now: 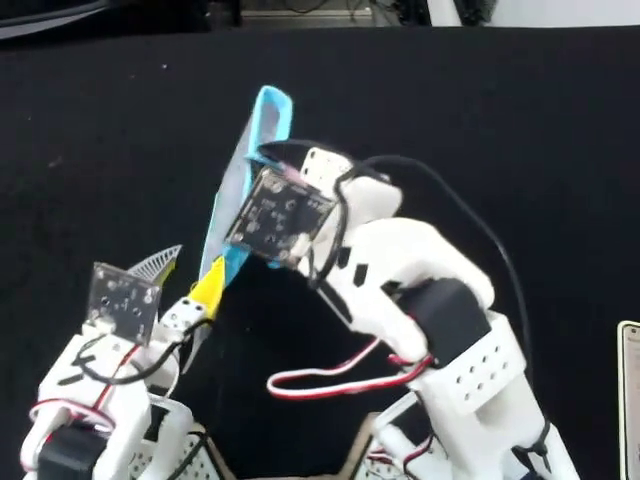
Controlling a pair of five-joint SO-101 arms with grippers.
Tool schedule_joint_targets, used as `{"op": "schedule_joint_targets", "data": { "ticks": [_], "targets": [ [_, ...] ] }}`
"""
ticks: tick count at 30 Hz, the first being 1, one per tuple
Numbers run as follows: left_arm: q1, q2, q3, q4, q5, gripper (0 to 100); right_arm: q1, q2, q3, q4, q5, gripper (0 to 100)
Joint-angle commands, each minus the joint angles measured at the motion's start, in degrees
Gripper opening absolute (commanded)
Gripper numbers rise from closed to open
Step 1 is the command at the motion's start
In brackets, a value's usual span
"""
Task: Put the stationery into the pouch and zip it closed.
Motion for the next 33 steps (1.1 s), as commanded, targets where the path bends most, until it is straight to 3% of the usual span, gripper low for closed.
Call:
{"op": "schedule_joint_targets", "data": {
  "ticks": [1, 5, 9, 19, 33],
  "targets": [
    [2.24, -0.26, -5.41, 2.64, 0.53, 18, -4.31, -0.22, -3.65, 0.53, -0.62, 1.0],
    [9.36, -0.26, -1.98, 1.58, 0.53, 19, -5.89, -0.22, -3.65, 0.53, -0.62, 1.0],
    [10.68, -0.26, 2.68, -2.81, 0.53, 27, -5.89, -0.22, -3.65, 0.62, -0.62, 1.0],
    [1.36, -0.26, 6.73, -14.68, 0.88, 25, -5.89, -0.22, -3.65, 3.16, -0.26, 1.0],
    [0.22, -0.26, 0.04, -9.67, 0.09, 25, -5.63, -0.22, -3.65, 3.08, -0.18, 1.0]
  ]
}}
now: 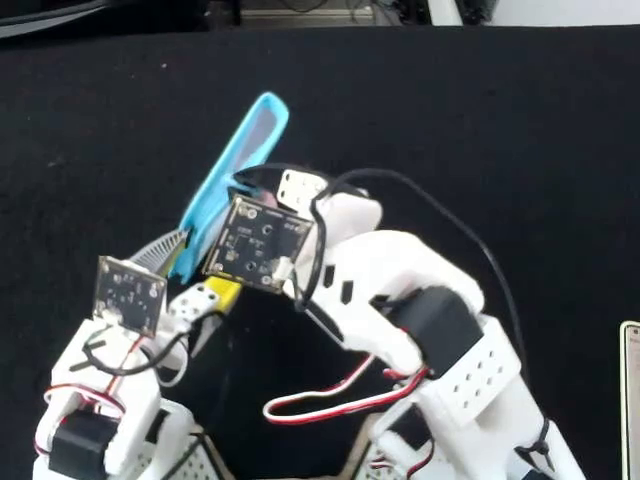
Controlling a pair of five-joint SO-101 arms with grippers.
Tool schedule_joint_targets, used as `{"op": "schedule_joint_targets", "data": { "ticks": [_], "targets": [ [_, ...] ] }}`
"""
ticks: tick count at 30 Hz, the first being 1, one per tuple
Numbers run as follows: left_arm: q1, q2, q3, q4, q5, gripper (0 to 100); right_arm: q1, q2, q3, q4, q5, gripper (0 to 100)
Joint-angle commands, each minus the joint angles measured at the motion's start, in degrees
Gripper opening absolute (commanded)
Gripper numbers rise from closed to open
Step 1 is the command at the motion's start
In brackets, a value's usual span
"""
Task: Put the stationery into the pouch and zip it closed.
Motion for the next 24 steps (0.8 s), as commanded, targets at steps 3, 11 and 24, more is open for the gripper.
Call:
{"op": "schedule_joint_targets", "data": {
  "ticks": [3, 11, 24],
  "targets": [
    [-3.47, -0.26, -7.43, 3.69, -5.54, 25, -0.44, -0.22, -3.65, 0.09, -0.18, 1.0],
    [-4.62, 0.18, -5.05, 2.37, -11.96, 25, -0.35, -0.22, -3.56, 0.79, -0.18, 1.0],
    [1.27, -0.09, 1.54, -1.23, -11.78, 25, -0.44, -0.31, -3.56, 1.49, -0.18, 1.0]
  ]
}}
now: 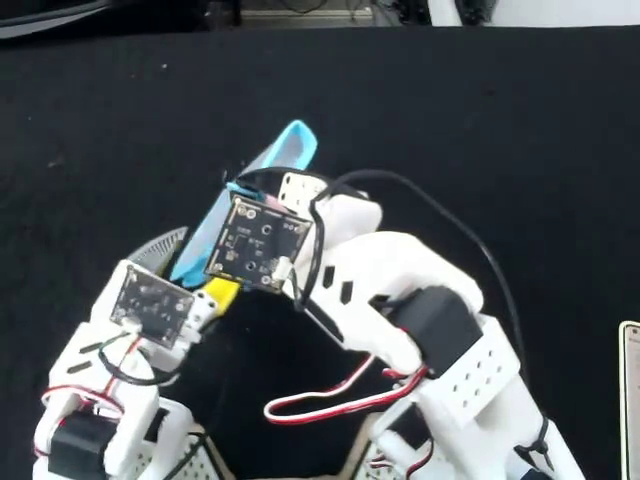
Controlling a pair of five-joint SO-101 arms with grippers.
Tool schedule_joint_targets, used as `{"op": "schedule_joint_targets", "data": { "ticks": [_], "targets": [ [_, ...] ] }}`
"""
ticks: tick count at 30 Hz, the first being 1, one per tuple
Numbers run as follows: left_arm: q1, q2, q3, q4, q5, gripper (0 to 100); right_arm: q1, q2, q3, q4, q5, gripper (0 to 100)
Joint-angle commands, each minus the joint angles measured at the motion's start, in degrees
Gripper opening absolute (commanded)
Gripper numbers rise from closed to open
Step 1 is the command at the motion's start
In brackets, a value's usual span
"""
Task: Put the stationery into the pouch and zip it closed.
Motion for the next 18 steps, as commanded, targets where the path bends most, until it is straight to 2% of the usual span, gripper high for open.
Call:
{"op": "schedule_joint_targets", "data": {
  "ticks": [1, 4, 8, 18],
  "targets": [
    [2.95, -0.18, 2.59, -3.96, 0.18, 25, -0.44, -0.22, -3.56, 0.35, -0.18, 1.0],
    [4.26, -0.18, 4.09, -5.63, 4.66, 20, -0.35, -0.40, -3.56, 0.44, -0.18, 1.0],
    [5.85, -0.26, 4.62, -6.24, 8.26, 3, -0.26, -0.57, -3.56, 0.53, -0.18, 1.0],
    [6.02, -0.26, 4.53, -6.07, 8.70, 3, 7.38, -0.48, 0.57, -0.97, -0.09, 1.1]
  ]
}}
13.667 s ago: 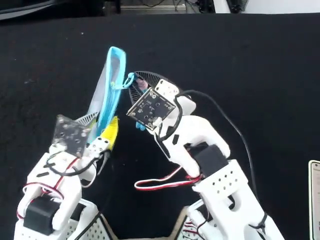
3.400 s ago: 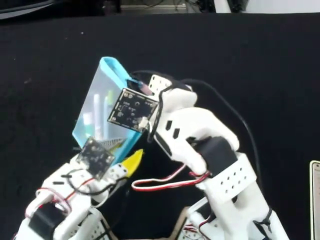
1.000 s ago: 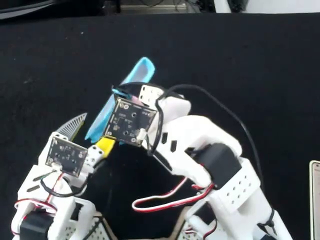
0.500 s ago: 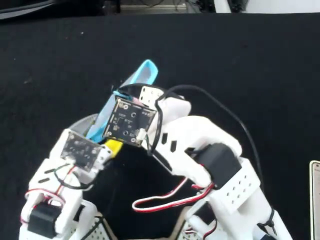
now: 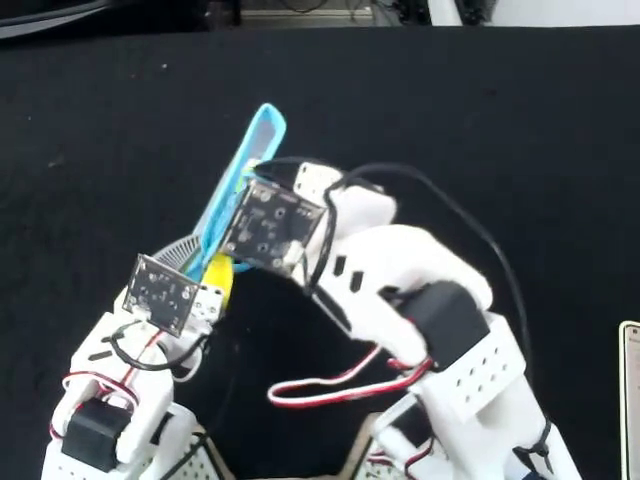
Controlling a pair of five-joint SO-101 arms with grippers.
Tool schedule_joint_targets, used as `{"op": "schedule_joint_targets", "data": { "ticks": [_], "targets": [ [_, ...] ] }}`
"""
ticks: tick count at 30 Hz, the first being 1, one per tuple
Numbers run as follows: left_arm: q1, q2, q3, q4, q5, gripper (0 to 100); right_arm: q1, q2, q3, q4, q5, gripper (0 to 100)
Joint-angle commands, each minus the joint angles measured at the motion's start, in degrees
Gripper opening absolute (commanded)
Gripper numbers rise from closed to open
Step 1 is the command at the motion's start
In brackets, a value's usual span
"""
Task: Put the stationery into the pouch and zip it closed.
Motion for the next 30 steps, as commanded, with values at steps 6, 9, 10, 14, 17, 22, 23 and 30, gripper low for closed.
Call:
{"op": "schedule_joint_targets", "data": {
  "ticks": [6, 9, 10, 14, 17, 22, 23, 30],
  "targets": [
    [0.66, -0.35, -1.19, 1.23, 0.26, 3, 6.95, -0.22, 7.78, -11.16, -0.09, 1.1],
    [0.75, -0.35, -1.19, 1.58, 0.26, 3, 7.12, -0.22, 10.86, -13.54, -0.18, 1.1],
    [0.75, -0.35, -1.19, 1.67, 0.26, 3, 7.12, -0.22, 11.56, -14.24, -0.18, 1.1],
    [0.75, -0.35, -1.19, 1.76, 0.26, 3, 8.53, -0.13, 13.32, -18.46, -0.62, 1.1],
    [0.75, -0.35, -1.19, 1.76, 0.18, 3, 10.99, 0.31, 13.14, -21.19, -0.62, 1.1],
    [0.75, -0.35, -1.01, 1.76, -2.73, 3, 14.33, 5.67, 11.21, -23.47, -0.62, 1.1],
    [0.75, -0.35, -0.92, 1.76, -3.08, 3, 14.95, 7.08, 10.24, -23.47, -0.62, 1.1],
    [0.75, -0.35, -0.75, 1.76, -3.34, 3, 18.37, 15.16, 2.51, -23.47, -3.78, 1.1]
  ]
}}
